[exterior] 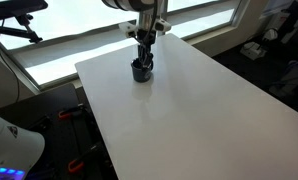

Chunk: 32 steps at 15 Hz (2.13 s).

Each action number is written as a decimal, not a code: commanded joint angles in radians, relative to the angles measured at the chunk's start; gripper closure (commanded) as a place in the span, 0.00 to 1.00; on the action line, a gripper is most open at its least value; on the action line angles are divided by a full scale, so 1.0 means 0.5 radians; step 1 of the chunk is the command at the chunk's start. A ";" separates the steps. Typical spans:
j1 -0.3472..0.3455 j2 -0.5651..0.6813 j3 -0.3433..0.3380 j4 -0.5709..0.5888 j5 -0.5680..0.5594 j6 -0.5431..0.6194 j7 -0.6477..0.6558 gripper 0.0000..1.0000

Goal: Remove the marker from the cup and put it on the table

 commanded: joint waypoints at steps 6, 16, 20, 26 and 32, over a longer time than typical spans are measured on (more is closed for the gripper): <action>-0.001 -0.049 -0.006 -0.004 -0.016 -0.031 0.022 0.50; 0.013 0.032 0.002 0.126 0.000 -0.023 0.053 0.00; 0.016 0.053 -0.002 0.132 -0.004 -0.023 0.058 0.25; 0.014 0.100 -0.005 0.144 0.007 -0.033 0.047 0.67; 0.010 0.105 -0.006 0.178 0.024 -0.028 0.047 0.95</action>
